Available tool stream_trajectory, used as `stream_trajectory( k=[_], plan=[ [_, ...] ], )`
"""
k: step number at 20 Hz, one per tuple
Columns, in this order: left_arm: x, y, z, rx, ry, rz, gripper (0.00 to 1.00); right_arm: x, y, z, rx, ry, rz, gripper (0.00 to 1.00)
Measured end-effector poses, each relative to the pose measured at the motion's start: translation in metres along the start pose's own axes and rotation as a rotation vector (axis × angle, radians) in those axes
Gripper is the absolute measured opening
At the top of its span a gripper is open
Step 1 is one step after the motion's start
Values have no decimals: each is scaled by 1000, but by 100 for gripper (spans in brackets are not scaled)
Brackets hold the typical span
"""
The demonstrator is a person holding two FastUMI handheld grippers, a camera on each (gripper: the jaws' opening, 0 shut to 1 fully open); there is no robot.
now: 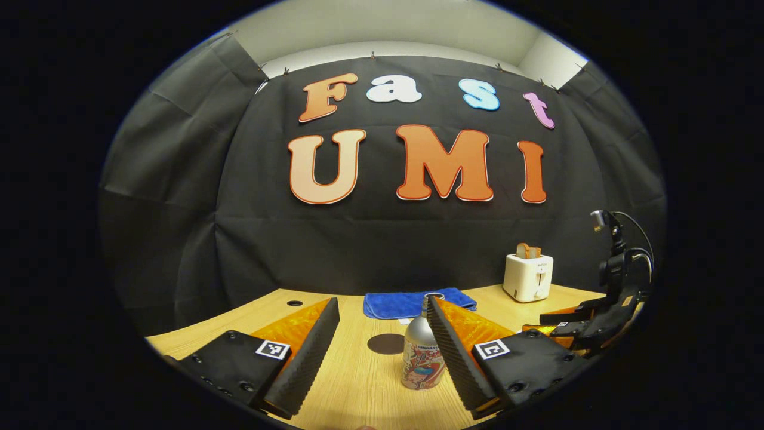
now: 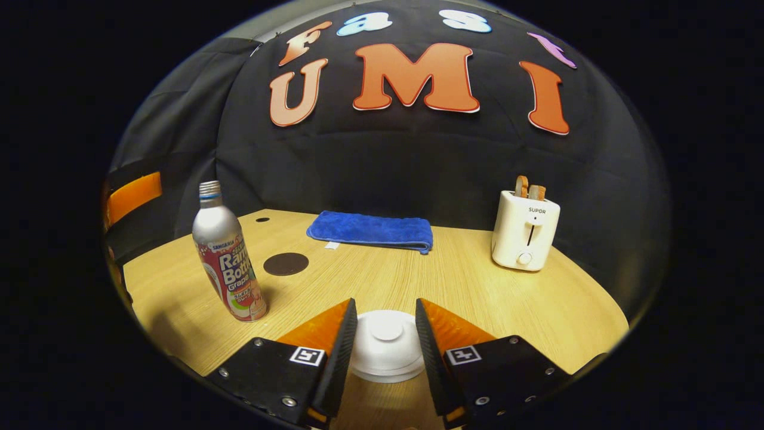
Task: Open the teacup lid with one hand, grasp the water bottle and pour water into the teacup with the other hand; after pouring, place the water bottle on the coaster and then close the teacup lid.
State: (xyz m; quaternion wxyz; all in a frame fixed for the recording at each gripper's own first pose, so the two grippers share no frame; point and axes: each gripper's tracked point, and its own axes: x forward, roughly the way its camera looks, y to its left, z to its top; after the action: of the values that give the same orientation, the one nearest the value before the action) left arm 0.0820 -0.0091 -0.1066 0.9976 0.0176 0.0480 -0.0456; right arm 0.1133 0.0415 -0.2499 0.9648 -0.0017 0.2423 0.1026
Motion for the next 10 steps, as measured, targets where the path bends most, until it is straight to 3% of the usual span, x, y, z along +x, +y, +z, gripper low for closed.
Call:
stream_trajectory(
  k=[3, 8, 10],
  plan=[
    [-2, -4, 1, 24, -11, -5, 96, 3, 2, -4, 2, 19, 2, 51],
    [-3, -20, -12, 27, 14, -49, 96, 3, -1, -3, 27, 14, 2, 28],
    [-1, -25, -16, 24, 25, -59, 96, 2, 0, 0, 48, 9, 13, 25]
  ],
)
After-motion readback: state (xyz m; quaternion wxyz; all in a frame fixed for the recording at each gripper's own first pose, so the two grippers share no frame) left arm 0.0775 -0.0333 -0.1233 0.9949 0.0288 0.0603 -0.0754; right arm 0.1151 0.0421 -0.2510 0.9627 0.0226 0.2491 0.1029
